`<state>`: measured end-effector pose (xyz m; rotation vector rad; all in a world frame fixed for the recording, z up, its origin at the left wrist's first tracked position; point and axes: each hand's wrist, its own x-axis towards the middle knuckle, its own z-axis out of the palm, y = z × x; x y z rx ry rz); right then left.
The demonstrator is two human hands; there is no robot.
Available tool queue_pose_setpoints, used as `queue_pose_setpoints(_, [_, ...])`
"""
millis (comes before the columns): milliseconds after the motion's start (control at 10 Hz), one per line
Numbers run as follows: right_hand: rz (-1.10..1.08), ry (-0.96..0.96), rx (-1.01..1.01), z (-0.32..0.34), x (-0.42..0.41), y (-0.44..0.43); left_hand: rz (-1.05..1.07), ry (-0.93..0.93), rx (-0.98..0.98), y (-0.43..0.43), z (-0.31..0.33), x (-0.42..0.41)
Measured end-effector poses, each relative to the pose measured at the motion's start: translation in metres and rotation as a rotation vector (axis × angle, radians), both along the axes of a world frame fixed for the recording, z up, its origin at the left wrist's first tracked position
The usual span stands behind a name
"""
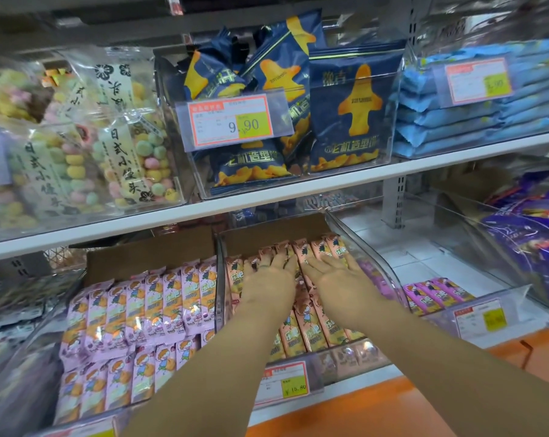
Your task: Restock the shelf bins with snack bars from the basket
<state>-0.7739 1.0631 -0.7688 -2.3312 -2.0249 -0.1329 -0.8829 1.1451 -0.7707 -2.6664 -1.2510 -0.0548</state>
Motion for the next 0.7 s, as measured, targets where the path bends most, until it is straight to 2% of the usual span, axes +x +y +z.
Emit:
queue_pose_setpoints(200, [0.038,0.055,0.044,0.004,0.000,-0.014,-0.034,-0.120,-0.116,-0.010,0.011,-0.016])
queue_pose_setpoints(300, [0.105,0.026,-0.024,0.000,-0.006,-0.023,-0.023,-0.133,-0.134,-0.019,0.008,-0.030])
queue_pose_setpoints(400, [0.104,0.068,-0.085,0.000,-0.014,-0.030,-0.051,-0.108,-0.062,-0.037,0.010,-0.044])
queue_pose_setpoints(500, [0.124,0.108,0.006,0.005,-0.020,-0.039,-0.105,-0.125,0.037,-0.057,0.015,-0.063])
queue_pose_setpoints(700, [0.193,0.418,0.017,0.023,-0.071,-0.070,-0.036,-0.279,0.010,-0.098,0.026,-0.133])
